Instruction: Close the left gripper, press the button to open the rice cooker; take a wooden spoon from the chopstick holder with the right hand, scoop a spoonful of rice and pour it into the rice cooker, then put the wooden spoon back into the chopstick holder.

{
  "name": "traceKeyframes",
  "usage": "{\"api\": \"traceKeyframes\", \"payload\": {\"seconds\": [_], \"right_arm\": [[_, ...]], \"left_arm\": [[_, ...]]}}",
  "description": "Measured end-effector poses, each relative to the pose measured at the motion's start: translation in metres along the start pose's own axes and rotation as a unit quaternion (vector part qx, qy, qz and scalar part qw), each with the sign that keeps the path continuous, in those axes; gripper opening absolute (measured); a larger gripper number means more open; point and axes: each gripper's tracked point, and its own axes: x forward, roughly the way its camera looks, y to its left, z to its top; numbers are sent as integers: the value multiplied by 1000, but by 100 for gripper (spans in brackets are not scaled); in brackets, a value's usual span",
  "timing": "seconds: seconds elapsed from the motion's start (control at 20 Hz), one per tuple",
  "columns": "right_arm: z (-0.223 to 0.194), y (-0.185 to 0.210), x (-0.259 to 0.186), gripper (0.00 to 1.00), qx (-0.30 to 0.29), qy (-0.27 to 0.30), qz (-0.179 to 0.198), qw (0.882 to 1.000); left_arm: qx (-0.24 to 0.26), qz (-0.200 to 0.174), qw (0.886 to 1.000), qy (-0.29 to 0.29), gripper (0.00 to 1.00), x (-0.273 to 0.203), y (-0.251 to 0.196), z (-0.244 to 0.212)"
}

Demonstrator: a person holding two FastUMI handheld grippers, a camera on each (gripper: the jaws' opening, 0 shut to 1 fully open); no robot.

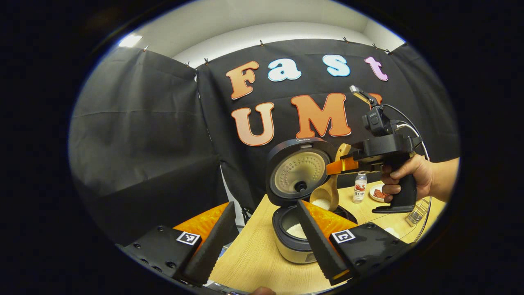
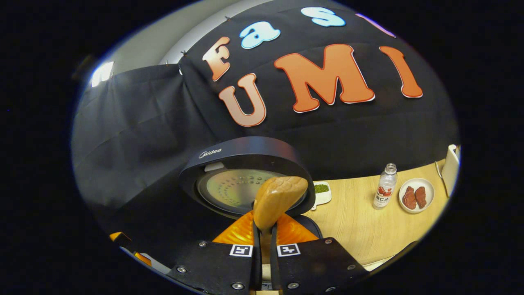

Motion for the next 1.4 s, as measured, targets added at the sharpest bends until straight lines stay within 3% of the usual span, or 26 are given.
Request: {"api": "traceKeyframes", "payload": {"seconds": [0.45,0.75,1.0,1.15,1.4], "right_arm": [[-5,19,-4,7,-138,4,17,990],[-8,39,-11,8,-235,3,41,971],[-14,52,-20,8,-278,0,58,959],[-11,49,-24,8,-268,-5,57,962],[3,21,-32,8,-133,-15,41,990]], "left_arm": [[4,-2,1000,-2,94,-1,-4,2],[6,-1,1000,-4,94,0,-4,3],[10,0,1000,-4,94,-4,-6,2],[10,0,1000,-5,94,-4,-7,4],[11,-4,1000,-6,94,-9,-11,5]]}}
